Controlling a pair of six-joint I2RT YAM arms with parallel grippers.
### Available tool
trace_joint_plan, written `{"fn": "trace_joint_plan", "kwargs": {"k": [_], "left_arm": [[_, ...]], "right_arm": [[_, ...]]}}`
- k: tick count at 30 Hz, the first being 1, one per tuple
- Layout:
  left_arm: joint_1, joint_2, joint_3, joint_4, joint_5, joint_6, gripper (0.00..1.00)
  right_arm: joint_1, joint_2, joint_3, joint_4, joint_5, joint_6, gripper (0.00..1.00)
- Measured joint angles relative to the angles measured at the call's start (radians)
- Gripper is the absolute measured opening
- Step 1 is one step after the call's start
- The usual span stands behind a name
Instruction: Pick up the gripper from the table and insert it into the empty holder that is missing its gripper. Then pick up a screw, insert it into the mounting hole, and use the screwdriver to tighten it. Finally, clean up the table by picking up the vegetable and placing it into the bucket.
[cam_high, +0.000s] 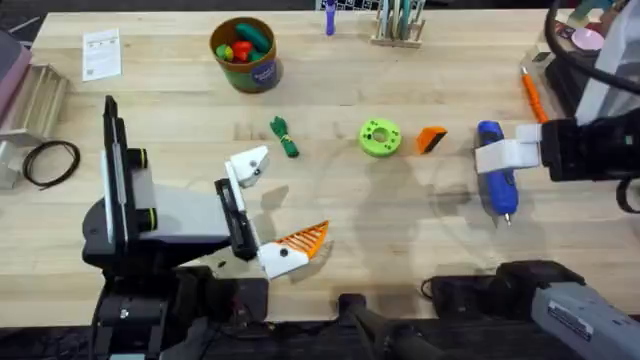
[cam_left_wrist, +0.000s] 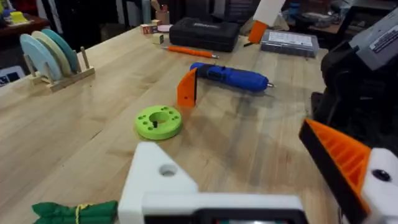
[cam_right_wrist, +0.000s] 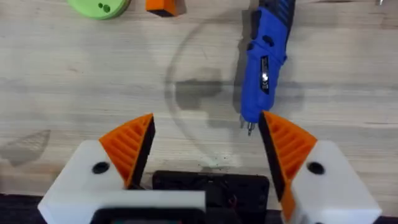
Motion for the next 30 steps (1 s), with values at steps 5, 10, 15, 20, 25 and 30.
{"fn": "trace_joint_plan", "kwargs": {"k": [5, 10, 15, 20, 25, 30], "left_arm": [[0.000, 0.000, 0.000, 0.000, 0.000, 0.000, 0.986], [0.000, 0.000, 0.000, 0.000, 0.000, 0.000, 0.986], [0.000, 0.000, 0.000, 0.000, 0.001, 0.000, 0.986], [0.000, 0.000, 0.000, -0.001, 0.003, 0.000, 0.987], [0.000, 0.000, 0.000, -0.001, 0.007, 0.000, 0.987], [0.000, 0.000, 0.000, -0.001, 0.008, 0.000, 0.987]], "right_arm": [[0.000, 0.000, 0.000, 0.000, -0.003, 0.000, 0.994], [0.000, 0.000, 0.000, 0.000, -0.003, 0.003, 0.994], [0.001, 0.026, 0.013, -0.002, -0.003, 0.009, 0.993], [0.009, 0.167, 0.113, -0.027, -0.003, 0.014, 0.993], [0.057, 0.323, 0.260, -0.027, -0.003, 0.014, 0.994], [0.091, 0.435, 0.355, -0.024, -0.003, 0.014, 0.993]]}}
